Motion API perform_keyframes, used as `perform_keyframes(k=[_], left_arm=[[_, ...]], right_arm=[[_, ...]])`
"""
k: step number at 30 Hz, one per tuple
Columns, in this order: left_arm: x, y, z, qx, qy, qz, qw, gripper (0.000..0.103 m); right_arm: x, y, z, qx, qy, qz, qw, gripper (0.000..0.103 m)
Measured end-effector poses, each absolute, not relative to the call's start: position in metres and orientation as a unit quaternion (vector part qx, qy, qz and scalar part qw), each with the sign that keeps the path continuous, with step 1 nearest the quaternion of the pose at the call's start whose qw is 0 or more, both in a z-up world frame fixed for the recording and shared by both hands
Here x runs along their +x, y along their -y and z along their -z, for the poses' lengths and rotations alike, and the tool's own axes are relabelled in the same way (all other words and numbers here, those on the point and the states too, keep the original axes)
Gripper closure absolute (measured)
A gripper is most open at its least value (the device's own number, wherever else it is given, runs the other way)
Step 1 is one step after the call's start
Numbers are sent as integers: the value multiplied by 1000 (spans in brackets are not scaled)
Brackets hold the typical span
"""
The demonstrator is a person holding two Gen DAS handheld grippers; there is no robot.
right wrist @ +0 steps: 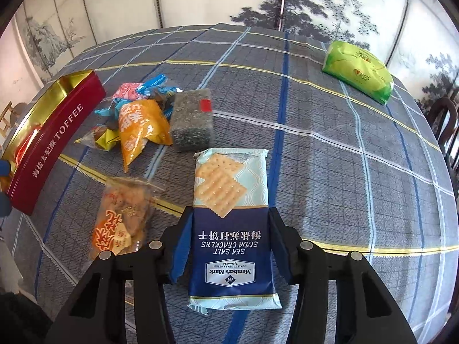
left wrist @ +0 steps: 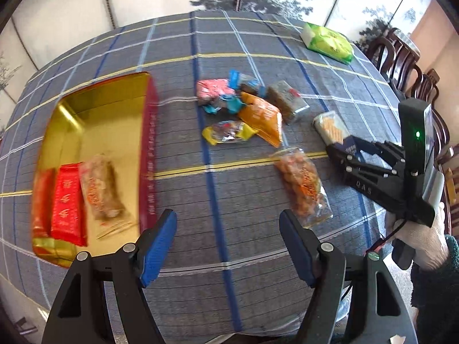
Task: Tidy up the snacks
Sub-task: 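Grasp another clear snack bag with the left tool while the right tool holds the crackers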
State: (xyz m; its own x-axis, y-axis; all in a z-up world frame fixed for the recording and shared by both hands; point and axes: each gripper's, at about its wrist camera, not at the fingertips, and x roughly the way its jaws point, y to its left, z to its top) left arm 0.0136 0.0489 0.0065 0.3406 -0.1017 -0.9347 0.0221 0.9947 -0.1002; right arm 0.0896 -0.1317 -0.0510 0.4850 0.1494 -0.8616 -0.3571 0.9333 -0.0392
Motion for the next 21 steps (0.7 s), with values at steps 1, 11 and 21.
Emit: perform_keyframes(k=[1,11,21], left_arm=[[17,-44,-4,-36,-576,44,816,33],[47,5,15,-69,-589,78,801,33],[73,35,42,-61,-612,39,788,39]], right_arm=[[93,140,51,-101,-483,-137,859,52],[125,197,52,-52,-450,-63,889,52],[122,198,54,-46,-436,-66,896,51]])
